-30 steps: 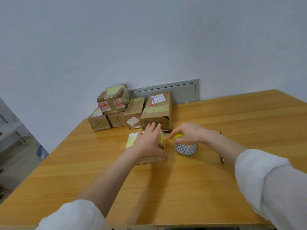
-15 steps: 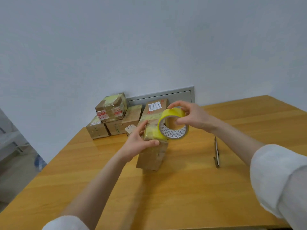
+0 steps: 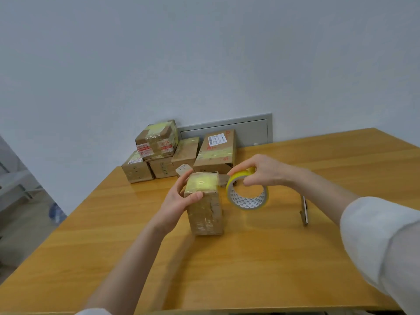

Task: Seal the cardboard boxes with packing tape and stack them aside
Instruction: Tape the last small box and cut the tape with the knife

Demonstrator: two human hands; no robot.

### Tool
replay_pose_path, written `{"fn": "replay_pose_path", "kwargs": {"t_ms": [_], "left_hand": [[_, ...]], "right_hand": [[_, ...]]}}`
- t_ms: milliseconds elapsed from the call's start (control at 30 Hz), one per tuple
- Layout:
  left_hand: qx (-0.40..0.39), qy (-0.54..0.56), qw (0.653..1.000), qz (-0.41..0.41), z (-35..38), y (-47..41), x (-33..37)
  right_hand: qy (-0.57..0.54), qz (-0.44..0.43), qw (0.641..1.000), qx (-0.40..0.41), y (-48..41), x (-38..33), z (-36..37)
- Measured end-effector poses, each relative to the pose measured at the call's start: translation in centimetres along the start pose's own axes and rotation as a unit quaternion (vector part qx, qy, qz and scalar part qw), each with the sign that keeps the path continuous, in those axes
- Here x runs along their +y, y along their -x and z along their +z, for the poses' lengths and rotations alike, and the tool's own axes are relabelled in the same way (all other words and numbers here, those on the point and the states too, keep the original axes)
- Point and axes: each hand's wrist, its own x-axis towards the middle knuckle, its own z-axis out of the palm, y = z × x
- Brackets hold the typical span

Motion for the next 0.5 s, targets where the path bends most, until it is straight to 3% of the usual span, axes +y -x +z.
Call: {"fn": "replay_pose_path", "kwargs": {"t_ms": [133, 233, 333, 400, 500], "left_hand": [[-0.018, -0.031, 0.999, -0.019, -0.7, 0.7, 0.2], [-0.012, -0.228, 0.974, 0.004, -0.2, 0.5, 2.1], [-0.002, -0.48, 0.873, 0.086, 1.5, -0.2, 3.8], [-0.039, -0.587, 0.805, 0.078, 2.5, -0.9, 4.4], [-0.106, -0.64, 0.761, 0.008, 3.0, -2.4, 5.1]], "right_hand": [[0.008, -0.002, 1.0, -0.01, -1.1, 0.5, 2.9], [0.011, 0.005, 1.0, 0.001, -1.6, 0.8, 3.5], [0.011, 0.005, 1.0, 0.006, -1.8, 0.8, 3.7], [0.026, 0.002, 1.0, 0.007, -2.0, 0.7, 3.9], [0.034, 0.005, 0.999, 0.01, -1.9, 0.7, 3.9]]}}
